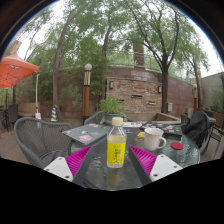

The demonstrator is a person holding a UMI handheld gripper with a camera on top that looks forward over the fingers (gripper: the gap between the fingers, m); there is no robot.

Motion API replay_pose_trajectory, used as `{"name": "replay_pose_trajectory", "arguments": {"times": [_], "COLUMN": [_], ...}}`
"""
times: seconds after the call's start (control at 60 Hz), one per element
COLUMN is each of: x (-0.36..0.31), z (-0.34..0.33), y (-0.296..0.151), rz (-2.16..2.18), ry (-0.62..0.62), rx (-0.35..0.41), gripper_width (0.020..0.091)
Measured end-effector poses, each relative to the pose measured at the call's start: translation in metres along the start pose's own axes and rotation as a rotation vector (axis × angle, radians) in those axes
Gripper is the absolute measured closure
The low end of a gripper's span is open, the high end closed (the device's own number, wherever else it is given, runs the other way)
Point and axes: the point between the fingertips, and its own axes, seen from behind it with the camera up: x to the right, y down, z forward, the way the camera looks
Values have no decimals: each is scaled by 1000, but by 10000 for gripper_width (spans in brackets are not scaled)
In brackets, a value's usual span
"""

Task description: Pour water

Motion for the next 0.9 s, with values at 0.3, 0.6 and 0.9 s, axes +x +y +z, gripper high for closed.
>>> {"name": "replay_pose_trajectory", "arguments": {"times": [0.3,0.6,0.9], "x": [2,26,36], "z": [85,109,141], "y": [3,17,11], "rz": [-17,-25,-9], "ry": [107,137,165], "rx": [-6,-58,-53], "gripper_width": [270,253,618]}}
